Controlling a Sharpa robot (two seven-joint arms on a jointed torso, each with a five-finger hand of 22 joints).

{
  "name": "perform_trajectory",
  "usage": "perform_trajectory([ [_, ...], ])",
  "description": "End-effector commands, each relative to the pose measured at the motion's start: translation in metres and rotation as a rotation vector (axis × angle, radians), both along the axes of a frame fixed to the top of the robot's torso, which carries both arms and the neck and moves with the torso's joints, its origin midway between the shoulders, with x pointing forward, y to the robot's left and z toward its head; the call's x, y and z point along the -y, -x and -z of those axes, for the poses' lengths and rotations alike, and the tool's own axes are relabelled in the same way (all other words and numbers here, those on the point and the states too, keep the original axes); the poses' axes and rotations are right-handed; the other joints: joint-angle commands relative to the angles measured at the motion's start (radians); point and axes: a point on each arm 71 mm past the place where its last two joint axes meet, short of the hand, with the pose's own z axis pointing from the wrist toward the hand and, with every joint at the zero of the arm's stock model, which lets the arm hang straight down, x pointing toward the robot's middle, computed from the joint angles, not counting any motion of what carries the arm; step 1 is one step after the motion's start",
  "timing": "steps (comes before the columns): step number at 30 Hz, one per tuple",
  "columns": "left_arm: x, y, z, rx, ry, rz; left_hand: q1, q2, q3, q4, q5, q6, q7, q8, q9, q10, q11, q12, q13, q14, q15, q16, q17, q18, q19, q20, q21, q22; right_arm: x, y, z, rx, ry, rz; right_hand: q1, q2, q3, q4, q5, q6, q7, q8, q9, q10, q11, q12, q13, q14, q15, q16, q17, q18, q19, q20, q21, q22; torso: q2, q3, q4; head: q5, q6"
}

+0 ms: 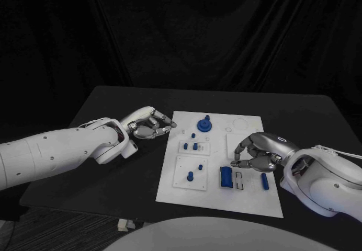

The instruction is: Assemble the parts on the task board

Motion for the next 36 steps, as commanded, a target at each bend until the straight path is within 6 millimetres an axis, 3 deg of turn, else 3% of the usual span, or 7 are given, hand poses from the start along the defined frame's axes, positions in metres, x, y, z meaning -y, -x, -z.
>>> perform_trajectory([
  [1, 0.001, 0.001, -0.001, 0.007, 0.013, 0.008, 0.000, 0.006, 0.008, 0.000, 0.006, -0.001, 0.007, 0.003, 0.001, 0.009, -0.001, -0.002, 0.000, -0.010, 0.000, -0.003, -0.002, 0.007, -0.007, -0.002, -0.004, 0.102, -0.008, 0.009, -0.005, 0.229, 0.021, -0.138, 0.013, -0.001, -0.018, 0.017, -0.011, 0.002, -0.008, 0.056, 0.030, 0.104, -0.008, 0.004, 0.263, 0.101, 0.002, 0.003, 0.248, -0.010, 0.028, 0.003, 0.007, 0.206, 0.000, -0.0003, 0.0008, -0.001, 0.000],
  [8, 0.001, 0.001, -0.001, 0.005, 0.012, 0.009, 0.000, 0.006, 0.008, 0.000, 0.006, -0.001, 0.007, 0.003, 0.001, 0.009, -0.001, -0.002, 0.000, -0.010, 0.000, -0.003, -0.002, 0.007, -0.007, -0.002, -0.004, 0.102, -0.011, 0.018, 0.009, 0.236, 0.071, -0.178, 0.035, -0.023, -0.041, 0.078, -0.057, -0.044, -0.016, 0.191, 0.121, 0.104, -0.015, 0.004, 0.263, 0.101, -0.004, 0.003, 0.247, -0.010, 0.025, -0.001, 0.007, 0.205, 0.001, -0.0004, 0.0007, -0.004, 0.000],
  [10, 0.001, 0.001, -0.001, 0.005, 0.013, 0.010, 0.000, 0.006, 0.008, 0.000, 0.006, -0.001, 0.007, 0.003, 0.001, 0.009, -0.001, -0.002, 0.000, -0.010, 0.000, -0.003, -0.002, 0.007, -0.007, -0.002, -0.004, 0.102, -0.011, 0.020, 0.013, 0.230, 0.089, -0.185, 0.054, -0.049, -0.043, 0.126, -0.101, -0.079, -0.019, 0.287, 0.192, 0.104, -0.018, 0.004, 0.263, 0.100, -0.005, 0.003, 0.246, -0.009, 0.024, -0.004, 0.005, 0.204, 0.001, -0.0003, 0.0004, -0.004, 0.000],
  [13, 0.002, 0.001, 0.000, 0.005, 0.013, 0.011, 0.000, 0.006, 0.008, 0.000, 0.006, -0.001, 0.007, 0.003, 0.001, 0.009, -0.001, -0.002, 0.000, -0.010, 0.000, -0.003, -0.002, 0.007, -0.007, -0.002, -0.004, 0.102, -0.012, 0.022, 0.016, 0.222, 0.111, -0.192, 0.065, -0.066, -0.041, 0.160, -0.119, -0.102, -0.023, 0.352, 0.240, 0.104, -0.021, 0.004, 0.263, 0.100, -0.007, 0.003, 0.245, -0.009, 0.023, -0.006, 0.004, 0.204, 0.000, -0.0002, -0.0003, -0.002, 0.000],
  [15, 0.002, 0.001, 0.000, 0.004, 0.013, 0.011, 0.000, 0.006, 0.008, 0.000, 0.006, -0.001, 0.007, 0.003, 0.001, 0.009, -0.001, -0.002, 0.000, -0.010, 0.000, -0.003, -0.002, 0.007, -0.007, -0.002, -0.004, 0.102, -0.013, 0.023, 0.019, 0.213, 0.128, -0.196, 0.046, -0.083, -0.045, 0.164, -0.160, -0.112, -0.027, 0.415, 0.287, 0.104, -0.024, 0.004, 0.263, 0.100, -0.012, 0.002, 0.245, -0.009, 0.022, -0.006, 0.001, 0.203, 0.001, -0.0001, 0.0002, -0.003, 0.000],
  [18, 0.002, 0.001, 0.000, 0.004, 0.013, 0.011, 0.000, 0.006, 0.008, 0.000, 0.006, -0.001, 0.007, 0.003, 0.001, 0.009, -0.001, -0.002, 0.000, -0.010, 0.000, -0.003, -0.002, 0.007, -0.007, -0.002, -0.004, 0.102, -0.014, 0.024, 0.023, 0.195, 0.150, -0.200, 0.038, -0.092, -0.042, 0.166, -0.175, -0.132, -0.033, 0.471, 0.332, 0.104, -0.030, 0.004, 0.263, 0.100, -0.016, 0.001, 0.242, -0.008, 0.021, -0.011, -0.001, 0.202, 0.001, -0.0003, -0.0008, -0.002, 0.000],
  [36, 0.001, 0.002, 0.002, -0.001, 0.013, 0.011, 0.001, 0.006, 0.009, 0.000, 0.006, 0.000, 0.009, 0.003, 0.001, 0.010, -0.001, -0.002, 0.000, -0.011, 0.000, -0.004, -0.004, 0.007, -0.008, -0.002, -0.004, 0.101, -0.017, 0.024, 0.035, 0.142, 0.210, -0.204, 0.030, -0.105, -0.045, 0.166, -0.198, -0.161, -0.033, 0.498, 0.358, 0.104, -0.034, 0.004, 0.263, 0.099, -0.020, 0.001, 0.241, -0.006, 0.016, -0.015, -0.012, 0.199, 0.000, -0.0004, 0.0006, -0.002, 0.000],
])
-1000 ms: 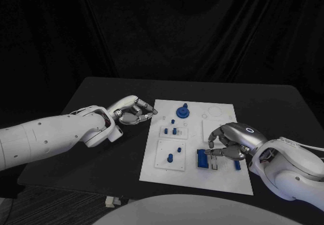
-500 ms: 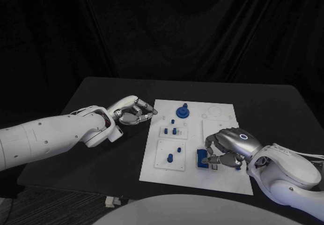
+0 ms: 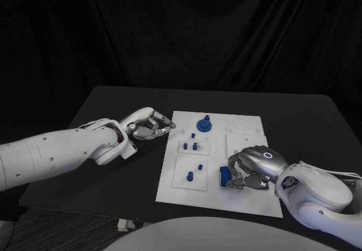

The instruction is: Assemble the parts on the task board

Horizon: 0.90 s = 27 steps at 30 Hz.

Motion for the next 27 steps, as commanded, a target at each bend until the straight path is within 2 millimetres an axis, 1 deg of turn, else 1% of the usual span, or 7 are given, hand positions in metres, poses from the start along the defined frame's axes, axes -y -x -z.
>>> perform_trajectory([
  [1, 0.0019, 0.0013, 0.0001, 0.003, 0.014, 0.013, 0.001, 0.006, 0.006, 0.002, 0.006, -0.001, 0.007, 0.003, 0.001, 0.006, 0.002, -0.002, 0.000, -0.004, 0.000, -0.004, -0.001, 0.007, -0.005, 0.001, -0.004, 0.101, 0.0010, -0.0001, 0.0030, -0.006, 0.038, 0.013, 0.003, -0.006, 0.003, 0.003, -0.004, -0.013, 0.000, 0.007, 0.004, 0.104, -0.005, 0.004, 0.263, 0.100, -0.005, 0.001, 0.241, -0.005, 0.018, -0.006, -0.008, 0.198, 0.000, 0.0001, -0.0002, 0.000, 0.000],
  [4, 0.0022, 0.0015, 0.0005, 0.002, 0.014, 0.013, 0.001, 0.006, 0.006, 0.002, 0.006, -0.001, 0.007, 0.003, 0.001, 0.006, 0.002, -0.002, 0.000, -0.004, 0.000, -0.004, -0.001, 0.007, -0.005, 0.001, -0.004, 0.101, 0.0013, -0.0009, 0.0036, -0.006, 0.041, 0.018, 0.013, -0.003, 0.007, 0.002, 0.004, -0.021, 0.000, 0.012, 0.008, 0.104, -0.006, 0.004, 0.263, 0.100, -0.005, 0.001, 0.242, -0.005, 0.017, -0.006, -0.010, 0.197, 0.000, 0.0001, -0.0002, -0.001, 0.000],
  [6, 0.0023, 0.0017, 0.0008, 0.002, 0.014, 0.013, 0.001, 0.006, 0.006, 0.002, 0.006, -0.001, 0.007, 0.003, 0.001, 0.006, 0.002, -0.002, 0.000, -0.004, 0.000, -0.004, -0.001, 0.007, -0.005, 0.001, -0.004, 0.101, 0.0017, -0.0015, 0.0038, -0.004, 0.041, 0.022, 0.031, 0.005, 0.014, 0.001, 0.033, -0.029, 0.000, 0.019, 0.014, 0.104, -0.006, 0.004, 0.263, 0.100, -0.006, 0.001, 0.242, -0.005, 0.017, -0.007, -0.012, 0.197, 0.000, 0.0001, -0.0002, 0.000, 0.000],
  [10, 0.0023, 0.0020, 0.0011, 0.001, 0.014, 0.014, 0.001, 0.006, 0.006, 0.002, 0.006, -0.001, 0.007, 0.003, 0.001, 0.006, 0.002, -0.002, 0.000, -0.004, 0.000, -0.004, -0.001, 0.007, -0.005, 0.001, -0.004, 0.101, 0.0022, -0.0026, 0.0038, 0.004, 0.038, 0.029, 0.049, 0.014, 0.020, -0.001, 0.059, -0.035, 0.000, 0.027, 0.019, 0.104, -0.006, 0.004, 0.263, 0.100, -0.006, 0.000, 0.241, -0.004, 0.016, -0.007, -0.014, 0.196, 0.000, 0.0001, -0.0003, 0.001, 0.000],
  [14, 0.0021, 0.0023, 0.0016, -0.001, 0.014, 0.014, 0.001, 0.006, 0.006, 0.002, 0.006, -0.001, 0.007, 0.003, 0.001, 0.006, 0.002, -0.002, 0.000, -0.004, 0.000, -0.004, -0.001, 0.007, -0.005, 0.001, -0.004, 0.101, 0.0019, -0.0035, 0.0035, 0.011, 0.032, 0.034, 0.055, 0.019, 0.022, -0.002, 0.068, -0.037, -0.001, 0.030, 0.020, 0.104, -0.005, 0.004, 0.263, 0.100, -0.005, 0.000, 0.240, -0.004, 0.016, -0.007, -0.014, 0.197, 0.000, 0.0001, -0.0002, 0.002, 0.000],
  [21, 0.0020, 0.0026, 0.0023, -0.003, 0.014, 0.014, 0.001, 0.006, 0.006, 0.002, 0.006, -0.001, 0.007, 0.003, 0.001, 0.006, 0.002, -0.002, 0.000, -0.004, 0.000, -0.004, -0.001, 0.007, -0.005, 0.001, -0.004, 0.101, 0.0009, -0.0040, 0.0030, 0.018, 0.022, 0.035, 0.057, 0.024, 0.025, -0.001, 0.070, -0.038, -0.001, 0.031, 0.020, 0.104, -0.004, 0.004, 0.263, 0.100, -0.005, 0.000, 0.239, -0.004, 0.016, -0.007, -0.016, 0.196, 0.000, 0.0001, -0.0002, 0.002, 0.000],
  [27, 0.0015, 0.0029, 0.0027, -0.004, 0.014, 0.014, 0.001, 0.006, 0.007, 0.002, 0.007, -0.001, 0.008, 0.003, 0.001, 0.007, 0.003, -0.002, 0.000, -0.004, 0.000, -0.004, -0.001, 0.007, -0.006, 0.002, -0.005, 0.100, 0.0005, -0.0035, 0.0018, 0.025, 0.010, 0.033, 0.026, 0.022, 0.016, 0.003, 0.027, -0.044, 0.002, 0.031, 0.016, 0.104, -0.003, 0.004, 0.263, 0.099, -0.004, -0.001, 0.238, -0.004, 0.016, -0.006, -0.016, 0.196, 0.000, 0.0001, -0.0002, 0.002, 0.000],
])
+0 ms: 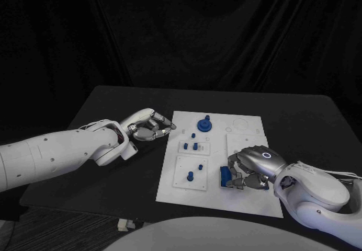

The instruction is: Assemble the parts on the task board

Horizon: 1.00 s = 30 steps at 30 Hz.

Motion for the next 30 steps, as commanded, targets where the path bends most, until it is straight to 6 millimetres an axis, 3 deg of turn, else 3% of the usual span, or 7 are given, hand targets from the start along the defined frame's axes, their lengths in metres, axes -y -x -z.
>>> perform_trajectory([
  [1, 0.001, 0.001, 0.000, 0.002, 0.014, 0.014, 0.001, 0.006, 0.005, -0.001, 0.007, -0.001, 0.008, 0.003, 0.001, 0.007, 0.003, -0.002, 0.000, -0.004, 0.000, -0.004, -0.002, 0.007, -0.006, 0.002, -0.005, 0.101, 0.003, -0.001, -0.001, 0.025, -0.007, 0.027, -0.026, -0.005, -0.005, 0.005, -0.017, -0.008, 0.000, 0.003, -0.004, 0.104, -0.004, 0.004, 0.263, 0.099, -0.005, -0.001, 0.237, -0.004, 0.017, -0.006, -0.005, 0.197, 0.000, 0.0001, 0.0002, -0.001, 0.000],
  [8, 0.000, 0.002, 0.000, 0.002, 0.014, 0.013, 0.001, 0.006, 0.005, -0.001, 0.007, -0.001, 0.008, 0.003, 0.001, 0.007, 0.003, -0.002, 0.000, -0.004, 0.000, -0.004, -0.002, 0.007, -0.006, 0.002, -0.005, 0.101, 0.005, 0.003, -0.008, 0.054, -0.062, 0.024, -0.093, -0.039, -0.018, 0.008, -0.096, -0.010, 0.000, -0.011, -0.026, 0.104, -0.008, 0.004, 0.263, 0.099, -0.007, -0.001, 0.237, -0.005, 0.020, -0.008, 0.000, 0.198, 0.000, 0.0001, 0.0000, -0.001, 0.000],
  [13, 0.000, 0.002, 0.000, 0.004, 0.015, 0.013, 0.001, 0.006, 0.005, -0.001, 0.007, -0.001, 0.008, 0.003, 0.001, 0.007, 0.003, -0.002, 0.000, -0.004, 0.000, -0.004, -0.002, 0.007, -0.006, 0.002, -0.005, 0.101, 0.016, 0.004, -0.024, 0.081, -0.156, 0.059, -0.168, -0.053, -0.034, 0.007, -0.100, -0.023, 0.019, -0.177, -0.198, 0.104, 0.002, 0.004, 0.263, 0.101, -0.002, 0.003, 0.245, -0.010, 0.028, -0.007, 0.020, 0.204, 0.000, 0.0002, -0.0001, 0.002, 0.000],
  [19, -0.001, 0.002, 0.000, 0.008, 0.015, 0.011, 0.001, 0.007, 0.005, -0.001, 0.007, -0.001, 0.008, 0.003, 0.001, 0.008, 0.003, -0.002, 0.000, -0.005, 0.001, -0.005, -0.003, 0.007, -0.007, 0.002, -0.006, 0.100, 0.044, -0.012, -0.056, 0.072, -0.231, 0.200, -0.354, 0.095, -0.004, 0.002, 0.108, 0.076, 0.037, -0.314, -0.393, 0.104, 0.035, 0.004, 0.263, 0.105, 0.020, 0.011, 0.263, -0.022, 0.050, 0.013, 0.079, 0.220, 0.000, 0.0001, -0.0005, -0.003, 0.000],
  [23, -0.003, 0.002, 0.000, 0.013, 0.015, 0.007, 0.001, 0.007, 0.005, -0.001, 0.007, -0.001, 0.008, 0.003, 0.001, 0.008, 0.003, -0.002, 0.000, -0.005, 0.001, -0.005, -0.003, 0.007, -0.007, 0.002, -0.006, 0.100, 0.063, -0.025, -0.065, 0.008, -0.125, 0.305, -0.309, 0.097, -0.006, -0.004, 0.259, 0.172, 0.041, -0.427, -0.514, 0.104, 0.040, 0.004, 0.263, 0.105, 0.022, 0.011, 0.263, -0.026, 0.058, 0.017, 0.104, 0.226, 0.000, 0.0000, 0.0002, -0.014, 0.000],
  [26, -0.005, 0.003, -0.001, 0.021, 0.017, 0.003, 0.002, 0.008, 0.006, -0.002, 0.008, 0.000, 0.007, 0.004, 0.002, 0.009, 0.002, -0.002, 0.000, -0.006, 0.000, -0.005, -0.005, 0.008, -0.008, 0.002, -0.007, 0.100, 0.079, -0.032, -0.058, -0.106, 0.061, 0.381, -0.262, 0.094, -0.008, -0.006, 0.267, 0.193, 0.057, -0.529, -0.610, 0.104, 0.056, 0.004, 0.263, 0.105, 0.035, 0.011, 0.263, -0.022, 0.049, 0.030, 0.085, 0.220, 0.000, 0.0001, 0.0003, -0.018, 0.000],
  [30, -0.006, 0.003, -0.002, 0.025, 0.018, 0.000, 0.002, 0.008, 0.006, -0.002, 0.008, 0.000, 0.007, 0.004, 0.002, 0.009, 0.002, -0.002, 0.000, -0.006, 0.000, -0.005, -0.005, 0.008, -0.008, 0.002, -0.007, 0.100, 0.088, -0.035, -0.049, -0.189, 0.194, 0.405, -0.233, 0.117, 0.000, -0.004, 0.256, 0.216, 0.062, -0.569, -0.655, 0.104, 0.061, 0.004, 0.263, 0.101, 0.042, 0.003, 0.243, -0.005, 0.020, 0.036, 0.010, 0.197, 0.000, 0.0000, -0.0002, -0.010, 0.000],
])
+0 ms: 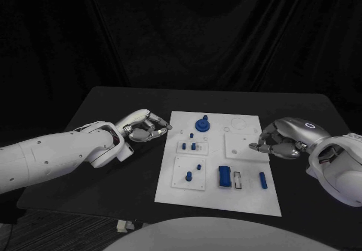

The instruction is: Assemble the parts on the task board

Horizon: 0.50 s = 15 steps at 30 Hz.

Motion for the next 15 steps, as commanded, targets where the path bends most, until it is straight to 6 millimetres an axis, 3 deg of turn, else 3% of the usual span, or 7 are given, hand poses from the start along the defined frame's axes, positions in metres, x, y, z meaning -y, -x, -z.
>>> perform_trajectory([
  [1, 0.001, 0.002, -0.002, 0.022, 0.019, 0.008, 0.002, 0.008, 0.007, -0.002, 0.004, 0.000, 0.007, 0.004, 0.002, 0.007, -0.001, -0.001, 0.000, -0.007, 0.000, -0.005, -0.001, 0.008, -0.008, 0.002, -0.002, 0.100, 0.014, 0.000, 0.021, -0.252, 0.208, 0.093, 0.019, 0.021, 0.006, -0.002, -0.017, 0.034, 0.000, -0.025, -0.034, 0.104, 0.002, 0.004, 0.263, 0.099, 0.006, -0.008, 0.234, 0.015, 0.012, 0.011, -0.066, 0.191, 0.000, -0.0002, -0.0002, 0.007, 0.000],
  [5, 0.001, 0.002, -0.002, 0.022, 0.020, 0.008, 0.002, 0.008, 0.007, -0.002, 0.004, 0.000, 0.007, 0.004, 0.002, 0.007, -0.001, -0.001, 0.000, -0.007, 0.000, -0.005, -0.001, 0.008, -0.008, 0.002, -0.002, 0.100, 0.018, -0.001, 0.029, -0.318, 0.284, 0.103, 0.030, 0.031, 0.008, -0.003, -0.017, 0.052, -0.003, -0.037, -0.052, 0.104, 0.000, 0.004, 0.263, 0.097, 0.004, -0.013, 0.224, 0.020, 0.004, 0.010, -0.092, 0.183, 0.000, -0.0002, -0.0004, 0.006, 0.000],
  [7, 0.002, 0.002, -0.002, 0.022, 0.020, 0.009, 0.002, 0.008, 0.007, -0.002, 0.004, 0.000, 0.007, 0.004, 0.002, 0.007, -0.001, -0.001, 0.000, -0.007, 0.000, -0.005, -0.001, 0.008, -0.008, 0.002, -0.002, 0.100, 0.018, -0.002, 0.031, -0.333, 0.303, 0.104, 0.030, 0.032, 0.006, -0.003, -0.019, 0.060, -0.004, -0.040, -0.056, 0.104, -0.001, 0.004, 0.263, 0.096, 0.004, -0.014, 0.220, 0.022, 0.001, 0.010, -0.101, 0.180, 0.001, -0.0008, 0.0025, 0.000, 0.000],
  [12, 0.003, 0.002, -0.002, 0.019, 0.020, 0.011, 0.003, 0.008, 0.007, -0.003, 0.004, 0.001, 0.007, 0.004, 0.002, 0.009, -0.001, 0.000, 0.001, -0.007, 0.000, -0.005, -0.001, 0.008, -0.008, 0.002, -0.002, 0.100, 0.018, -0.004, 0.035, -0.361, 0.341, 0.102, 0.027, 0.030, -0.003, -0.003, -0.037, 0.083, -0.008, -0.046, -0.068, 0.104, -0.005, 0.004, 0.263, 0.093, 0.002, -0.020, 0.207, 0.024, -0.002, 0.008, -0.116, 0.176, 0.002, 0.0003, 0.0006, -0.005, 0.000],
  [15, 0.003, 0.002, -0.002, 0.017, 0.020, 0.012, 0.003, 0.008, 0.007, -0.003, 0.004, 0.001, 0.007, 0.004, 0.002, 0.009, -0.001, 0.000, 0.001, -0.007, 0.000, -0.005, -0.001, 0.008, -0.008, 0.002, -0.002, 0.100, 0.017, -0.005, 0.037, -0.377, 0.361, 0.099, 0.027, 0.022, -0.021, -0.004, -0.115, 0.107, -0.011, -0.055, -0.082, 0.104, -0.009, 0.004, 0.263, 0.092, -0.001, -0.024, 0.197, 0.025, -0.002, 0.005, -0.125, 0.173, 0.000, -0.0001, 0.0001, -0.008, 0.000],
])
